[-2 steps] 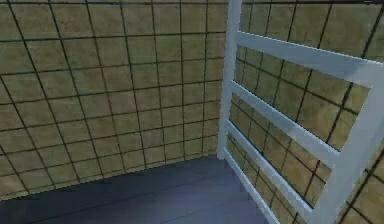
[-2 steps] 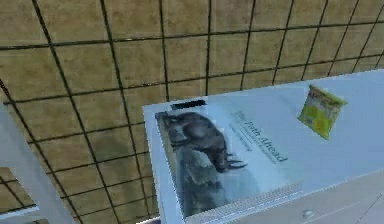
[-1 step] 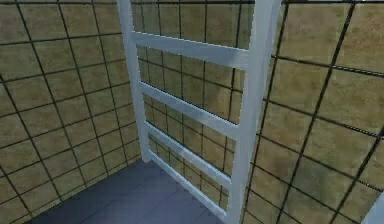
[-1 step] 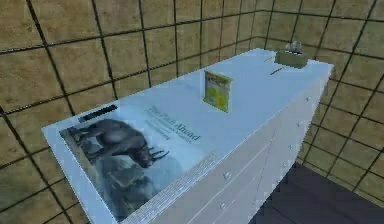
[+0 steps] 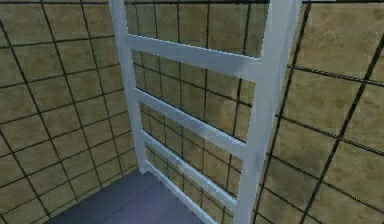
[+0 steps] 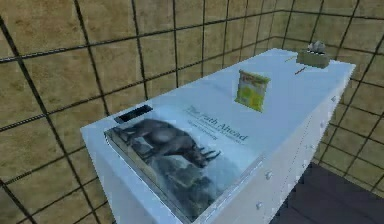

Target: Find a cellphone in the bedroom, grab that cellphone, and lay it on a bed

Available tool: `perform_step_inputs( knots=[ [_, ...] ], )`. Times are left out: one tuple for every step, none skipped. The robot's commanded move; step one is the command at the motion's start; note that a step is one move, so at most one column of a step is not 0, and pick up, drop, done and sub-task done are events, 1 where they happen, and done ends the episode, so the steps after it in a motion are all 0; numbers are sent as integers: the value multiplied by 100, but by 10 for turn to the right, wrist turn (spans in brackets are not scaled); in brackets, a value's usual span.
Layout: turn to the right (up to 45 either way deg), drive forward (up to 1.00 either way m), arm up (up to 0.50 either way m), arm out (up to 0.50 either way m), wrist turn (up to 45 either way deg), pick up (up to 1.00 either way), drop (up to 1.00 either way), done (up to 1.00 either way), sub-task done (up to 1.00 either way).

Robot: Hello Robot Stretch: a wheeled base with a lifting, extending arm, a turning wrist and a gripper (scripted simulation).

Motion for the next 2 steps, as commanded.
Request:
perform_step_inputs(
  knots=[
    [-120, 0, 0, 0, 0, 0, 0, 0, 0],
    [0, 0, 50, 0, 0, 0, 0, 0, 0]
  ],
)
